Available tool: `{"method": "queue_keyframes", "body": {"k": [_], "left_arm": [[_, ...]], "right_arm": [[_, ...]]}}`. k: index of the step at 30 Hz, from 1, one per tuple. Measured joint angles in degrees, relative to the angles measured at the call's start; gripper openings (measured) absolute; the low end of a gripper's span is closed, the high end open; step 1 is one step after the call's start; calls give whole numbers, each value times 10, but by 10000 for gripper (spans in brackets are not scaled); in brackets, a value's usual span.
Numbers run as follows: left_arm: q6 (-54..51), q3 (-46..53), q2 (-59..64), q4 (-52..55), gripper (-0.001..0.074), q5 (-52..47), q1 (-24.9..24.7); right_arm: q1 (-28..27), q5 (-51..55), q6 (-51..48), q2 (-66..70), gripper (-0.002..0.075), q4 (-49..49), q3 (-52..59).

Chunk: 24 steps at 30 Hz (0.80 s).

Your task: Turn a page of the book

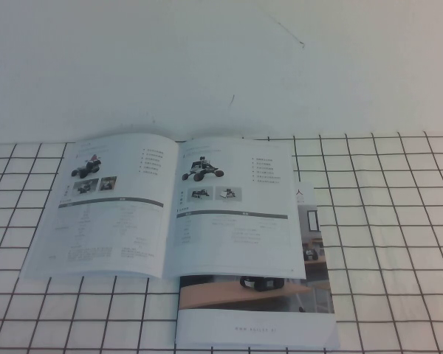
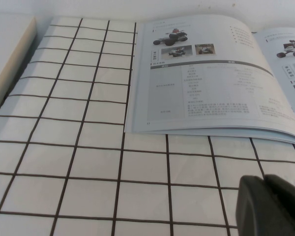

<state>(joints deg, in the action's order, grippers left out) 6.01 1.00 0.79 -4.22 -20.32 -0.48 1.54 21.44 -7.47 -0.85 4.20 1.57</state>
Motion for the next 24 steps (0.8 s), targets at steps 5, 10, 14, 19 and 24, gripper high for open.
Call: {"method": "queue_keyframes", "body": {"k": [5, 10, 14, 19, 24], "left_arm": [[0, 0, 0, 0, -3, 0, 0], [0, 0, 0, 0, -3, 0, 0], [0, 0, 0, -6, -3, 10, 0], [0, 6, 0, -73, -3, 97, 0], [0, 6, 0, -155, -3, 224, 0]], "right_arm": [[0, 0, 0, 0, -2, 0, 0], [0, 0, 0, 0, -2, 0, 0], [0, -47, 0, 0, -2, 0, 0], [0, -206, 0, 0, -2, 0, 0], [0, -353, 0, 0, -2, 0, 0]]}}
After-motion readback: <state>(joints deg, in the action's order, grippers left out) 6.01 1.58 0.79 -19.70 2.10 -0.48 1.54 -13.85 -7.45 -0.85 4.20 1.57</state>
